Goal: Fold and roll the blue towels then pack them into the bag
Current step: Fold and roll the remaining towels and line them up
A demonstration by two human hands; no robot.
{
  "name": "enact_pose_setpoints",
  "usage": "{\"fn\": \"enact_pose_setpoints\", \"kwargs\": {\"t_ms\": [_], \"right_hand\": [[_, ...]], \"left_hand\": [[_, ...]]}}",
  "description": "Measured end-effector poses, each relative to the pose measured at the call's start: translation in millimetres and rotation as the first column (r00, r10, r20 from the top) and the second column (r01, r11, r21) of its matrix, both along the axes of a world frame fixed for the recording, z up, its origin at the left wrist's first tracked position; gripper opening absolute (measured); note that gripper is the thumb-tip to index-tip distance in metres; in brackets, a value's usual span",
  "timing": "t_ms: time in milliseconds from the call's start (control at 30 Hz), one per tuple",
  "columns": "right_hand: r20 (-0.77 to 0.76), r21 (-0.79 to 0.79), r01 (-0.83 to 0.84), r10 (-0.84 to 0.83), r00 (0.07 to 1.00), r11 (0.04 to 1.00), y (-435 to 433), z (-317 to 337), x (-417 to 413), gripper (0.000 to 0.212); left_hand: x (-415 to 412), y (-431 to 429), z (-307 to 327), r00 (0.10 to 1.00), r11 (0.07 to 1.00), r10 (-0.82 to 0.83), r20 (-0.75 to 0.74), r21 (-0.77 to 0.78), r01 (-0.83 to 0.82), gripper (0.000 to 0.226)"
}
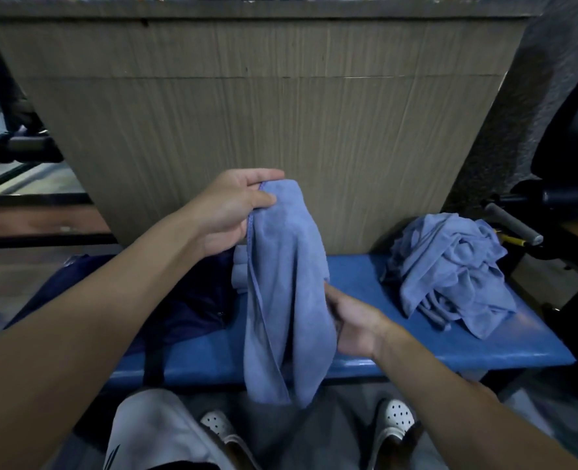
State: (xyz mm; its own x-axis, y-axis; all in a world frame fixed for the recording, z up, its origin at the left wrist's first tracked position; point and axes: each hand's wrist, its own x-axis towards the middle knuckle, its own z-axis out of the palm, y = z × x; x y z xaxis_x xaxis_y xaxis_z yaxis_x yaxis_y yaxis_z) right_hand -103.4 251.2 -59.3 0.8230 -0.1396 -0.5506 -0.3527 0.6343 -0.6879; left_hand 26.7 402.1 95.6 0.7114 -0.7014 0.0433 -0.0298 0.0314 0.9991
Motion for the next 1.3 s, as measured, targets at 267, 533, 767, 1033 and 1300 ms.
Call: {"fn": "enact_pose_setpoints", "kwargs": {"t_ms": [267,533,767,1033,1300], "right_hand": [[0.09,-0.278,0.263,-0.248,0.965,0.924,-62.4,42.3,-14.9,0.044],[0.214,-0.44,0.31,-0.237,0.948,0.843,-92.2,109.3,-15.4,0.03],[0.345,-0.523,0.458,-0.313,0.885,0.719,-105.7,139.4,-13.5,0.022],[0.397,-0.79,0.463,-0.24,0.886,0.402,-109.8,145.2,-14.5,0.024],[0.366,-0.865,0.427,-0.251,0.896,0.264,-114.1,142.5,-21.5,0.021]], "left_hand": [[20.4,21.7,-19.4,0.927,0.917,0.26,0.27,0.231,-0.324,0.023],[35.8,27.9,-21.1,0.899,0.884,0.403,0.174,0.181,-0.431,0.009],[42.6,26.5,-1.4,0.926,0.925,0.371,0.069,0.062,-0.375,0.014],[39.8,25.1,8.1,0.887,0.923,0.351,0.3,0.046,-0.381,0.025],[43.7,24.2,-1.8,0.83,0.874,0.444,0.337,0.039,-0.484,0.034]]}}
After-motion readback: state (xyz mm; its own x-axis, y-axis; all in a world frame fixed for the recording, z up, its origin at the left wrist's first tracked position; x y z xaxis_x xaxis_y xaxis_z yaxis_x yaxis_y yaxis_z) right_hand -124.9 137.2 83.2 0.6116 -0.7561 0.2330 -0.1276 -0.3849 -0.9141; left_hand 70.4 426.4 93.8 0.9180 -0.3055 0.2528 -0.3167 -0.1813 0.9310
